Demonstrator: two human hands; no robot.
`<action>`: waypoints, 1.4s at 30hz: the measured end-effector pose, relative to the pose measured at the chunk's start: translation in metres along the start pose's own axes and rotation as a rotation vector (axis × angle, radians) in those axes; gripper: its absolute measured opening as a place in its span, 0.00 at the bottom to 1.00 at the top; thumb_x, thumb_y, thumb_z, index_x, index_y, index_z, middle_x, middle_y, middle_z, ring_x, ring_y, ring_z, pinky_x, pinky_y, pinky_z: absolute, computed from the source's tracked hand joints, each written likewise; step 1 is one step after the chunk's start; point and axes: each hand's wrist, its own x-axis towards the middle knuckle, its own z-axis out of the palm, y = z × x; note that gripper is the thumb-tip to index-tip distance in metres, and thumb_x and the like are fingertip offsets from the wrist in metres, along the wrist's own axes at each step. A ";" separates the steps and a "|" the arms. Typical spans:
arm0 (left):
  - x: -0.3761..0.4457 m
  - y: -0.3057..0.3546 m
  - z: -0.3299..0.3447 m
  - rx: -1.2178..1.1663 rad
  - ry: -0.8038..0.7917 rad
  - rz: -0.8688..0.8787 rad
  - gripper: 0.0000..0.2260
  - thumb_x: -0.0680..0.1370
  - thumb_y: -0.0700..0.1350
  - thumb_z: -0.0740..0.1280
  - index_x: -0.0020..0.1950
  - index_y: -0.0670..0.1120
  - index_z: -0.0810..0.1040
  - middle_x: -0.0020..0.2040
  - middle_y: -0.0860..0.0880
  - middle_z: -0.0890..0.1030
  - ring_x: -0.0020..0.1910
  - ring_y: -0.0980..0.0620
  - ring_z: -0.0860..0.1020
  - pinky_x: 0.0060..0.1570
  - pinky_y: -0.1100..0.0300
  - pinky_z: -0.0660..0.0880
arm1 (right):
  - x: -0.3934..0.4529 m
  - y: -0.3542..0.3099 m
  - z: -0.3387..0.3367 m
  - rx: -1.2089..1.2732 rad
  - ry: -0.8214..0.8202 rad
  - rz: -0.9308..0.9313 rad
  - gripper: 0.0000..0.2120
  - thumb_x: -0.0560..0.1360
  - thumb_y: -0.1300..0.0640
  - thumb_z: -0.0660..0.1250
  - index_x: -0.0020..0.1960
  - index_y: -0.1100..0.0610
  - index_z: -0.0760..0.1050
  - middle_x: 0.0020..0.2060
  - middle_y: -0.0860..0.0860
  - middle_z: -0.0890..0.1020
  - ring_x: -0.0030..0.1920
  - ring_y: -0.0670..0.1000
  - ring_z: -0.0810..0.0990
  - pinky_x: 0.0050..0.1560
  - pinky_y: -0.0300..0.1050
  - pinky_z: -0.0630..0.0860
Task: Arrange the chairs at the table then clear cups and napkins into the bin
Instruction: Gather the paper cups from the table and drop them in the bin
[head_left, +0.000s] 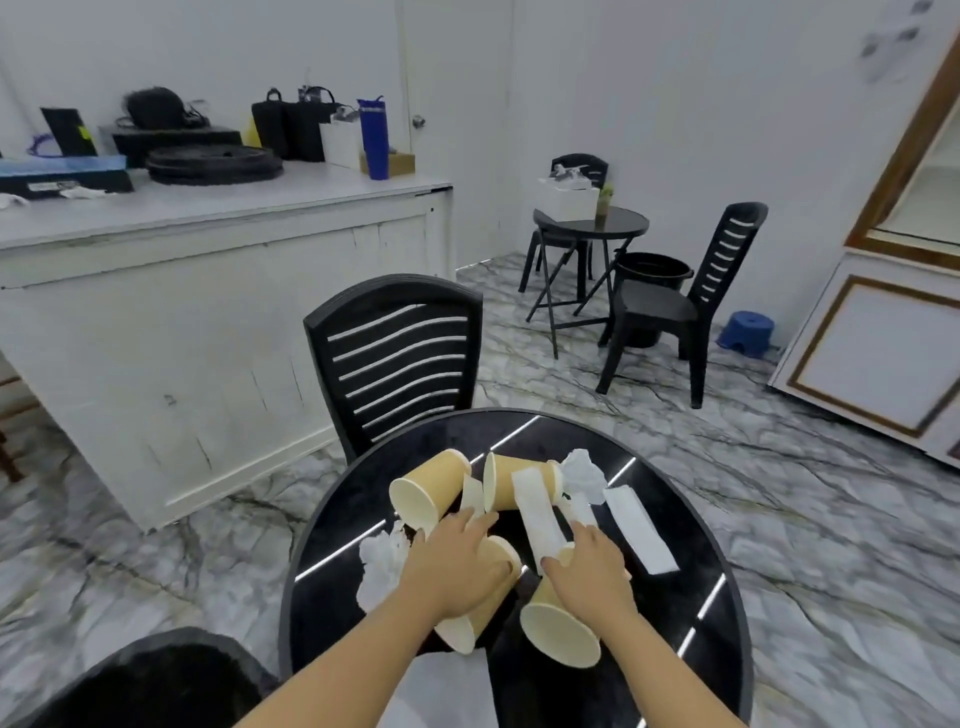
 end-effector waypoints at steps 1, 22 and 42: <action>0.005 0.002 0.005 0.019 -0.018 0.008 0.28 0.75 0.60 0.57 0.74 0.58 0.54 0.77 0.51 0.55 0.75 0.50 0.56 0.72 0.44 0.54 | 0.000 0.002 0.004 0.000 -0.008 0.020 0.31 0.74 0.47 0.63 0.72 0.57 0.57 0.67 0.53 0.67 0.69 0.55 0.64 0.66 0.50 0.66; 0.030 -0.014 0.038 0.072 -0.140 0.054 0.35 0.71 0.58 0.62 0.72 0.65 0.46 0.75 0.53 0.54 0.67 0.47 0.66 0.57 0.52 0.72 | 0.004 0.020 0.025 0.134 -0.067 0.072 0.50 0.67 0.46 0.69 0.76 0.56 0.40 0.76 0.53 0.41 0.76 0.53 0.42 0.75 0.48 0.50; 0.021 -0.007 0.043 0.149 -0.137 0.089 0.33 0.73 0.56 0.63 0.72 0.64 0.48 0.74 0.52 0.57 0.66 0.46 0.67 0.58 0.51 0.72 | -0.021 0.011 0.012 0.155 -0.133 0.002 0.44 0.71 0.53 0.68 0.75 0.57 0.42 0.76 0.52 0.49 0.76 0.49 0.47 0.73 0.45 0.54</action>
